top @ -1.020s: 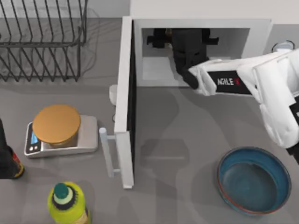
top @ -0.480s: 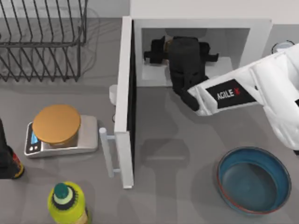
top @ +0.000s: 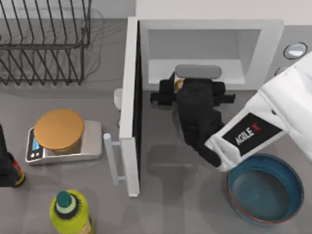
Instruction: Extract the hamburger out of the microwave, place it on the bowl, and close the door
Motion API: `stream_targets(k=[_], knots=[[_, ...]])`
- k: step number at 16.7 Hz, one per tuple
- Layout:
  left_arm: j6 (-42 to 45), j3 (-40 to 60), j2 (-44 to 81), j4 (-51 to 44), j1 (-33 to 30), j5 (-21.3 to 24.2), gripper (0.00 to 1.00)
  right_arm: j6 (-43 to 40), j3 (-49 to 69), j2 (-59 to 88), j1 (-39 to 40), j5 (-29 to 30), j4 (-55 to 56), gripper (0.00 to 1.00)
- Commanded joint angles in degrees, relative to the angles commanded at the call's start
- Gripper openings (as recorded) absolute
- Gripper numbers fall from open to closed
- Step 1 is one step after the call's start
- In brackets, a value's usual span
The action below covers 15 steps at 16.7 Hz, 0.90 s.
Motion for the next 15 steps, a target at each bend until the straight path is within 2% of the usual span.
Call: stream_targets(k=[4, 10, 15], knots=[[0.0, 0.0, 0.0, 0.0, 0.0, 0.0, 1.0, 0.58, -7.88, -3.79, 1.82, 1.72, 3.99, 0.0], [0.0, 0.0, 0.0, 0.0, 0.0, 0.0, 1.0, 0.7, -8.32, -3.98, 1.6, 1.73, 4.06, 0.0], [0.0, 0.0, 0.0, 0.0, 0.0, 0.0, 1.0, 0.72, -7.96, -10.29, 1.55, 1.59, -2.47, 0.0]])
